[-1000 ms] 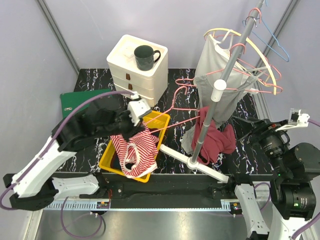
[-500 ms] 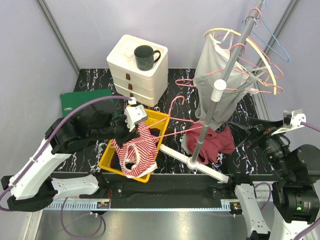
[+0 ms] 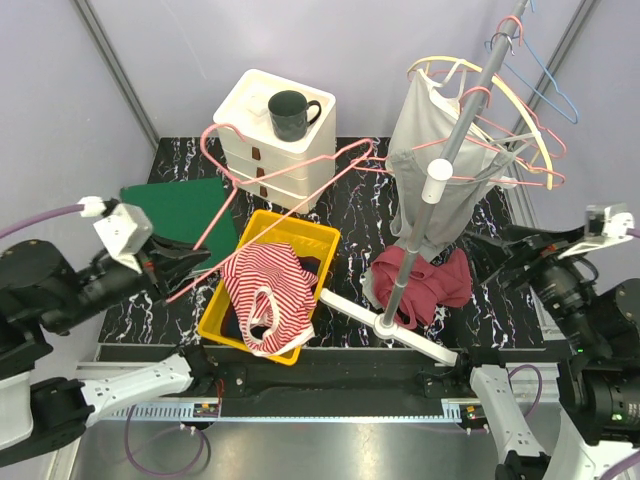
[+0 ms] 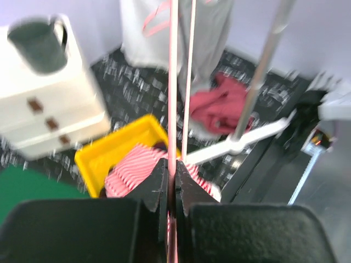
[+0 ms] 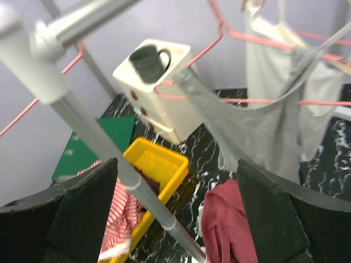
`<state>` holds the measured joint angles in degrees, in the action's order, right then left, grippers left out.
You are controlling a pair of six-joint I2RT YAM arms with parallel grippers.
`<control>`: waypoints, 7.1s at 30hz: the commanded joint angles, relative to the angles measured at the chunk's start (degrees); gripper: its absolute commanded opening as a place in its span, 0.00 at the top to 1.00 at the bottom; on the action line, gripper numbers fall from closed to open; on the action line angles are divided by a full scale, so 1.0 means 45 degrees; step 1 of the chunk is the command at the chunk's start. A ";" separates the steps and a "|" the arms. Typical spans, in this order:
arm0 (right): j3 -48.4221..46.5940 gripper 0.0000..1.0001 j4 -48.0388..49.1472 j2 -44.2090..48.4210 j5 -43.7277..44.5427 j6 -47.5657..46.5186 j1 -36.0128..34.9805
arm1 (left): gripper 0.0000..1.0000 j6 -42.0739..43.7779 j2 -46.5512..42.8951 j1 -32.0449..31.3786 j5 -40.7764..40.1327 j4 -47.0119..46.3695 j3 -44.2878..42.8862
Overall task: Remove the tank top from the hanger
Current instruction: Remove the tank top from the hanger, then place the hanger at the clothesline, then pick up the tank top from the center of the board, then place the tank top in the bin.
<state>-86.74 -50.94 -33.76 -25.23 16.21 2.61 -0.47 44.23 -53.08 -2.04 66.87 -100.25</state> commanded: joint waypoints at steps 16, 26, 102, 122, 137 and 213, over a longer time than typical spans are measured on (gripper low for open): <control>-0.1119 0.05 -0.1258 -0.0039 0.4066 -0.0887 -0.0073 | 1.00 0.4225 0.7571 -0.0001 0.5863 -0.0330 -0.5512; -0.0686 0.04 -0.1356 0.0509 0.4435 -0.1297 -0.0073 | 1.00 0.4265 0.9643 -0.0001 0.7523 -0.0407 -0.6668; 1.5252 0.42 0.8055 -0.3728 0.2055 1.0227 -0.0131 | 0.11 -0.7961 -0.5044 0.0233 -0.1461 -1.0504 1.4152; 1.2872 1.00 1.4187 -0.3863 -0.3592 1.4481 -0.2413 | 0.02 -0.9447 -0.2604 0.0233 0.0532 -2.0872 1.7999; 1.1716 1.00 1.7822 -0.6150 -0.3200 1.6613 -0.5600 | 0.01 -0.7045 0.1790 0.0175 0.0533 -2.2361 1.6654; 0.6680 0.24 -0.3893 0.5275 1.5607 0.9796 -0.6850 | 0.21 -1.0267 -0.8050 0.2225 -0.5251 -0.7439 1.6614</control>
<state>-53.30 -61.89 -11.92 38.28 59.05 -28.01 -47.72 9.96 -43.31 -27.38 34.68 -21.98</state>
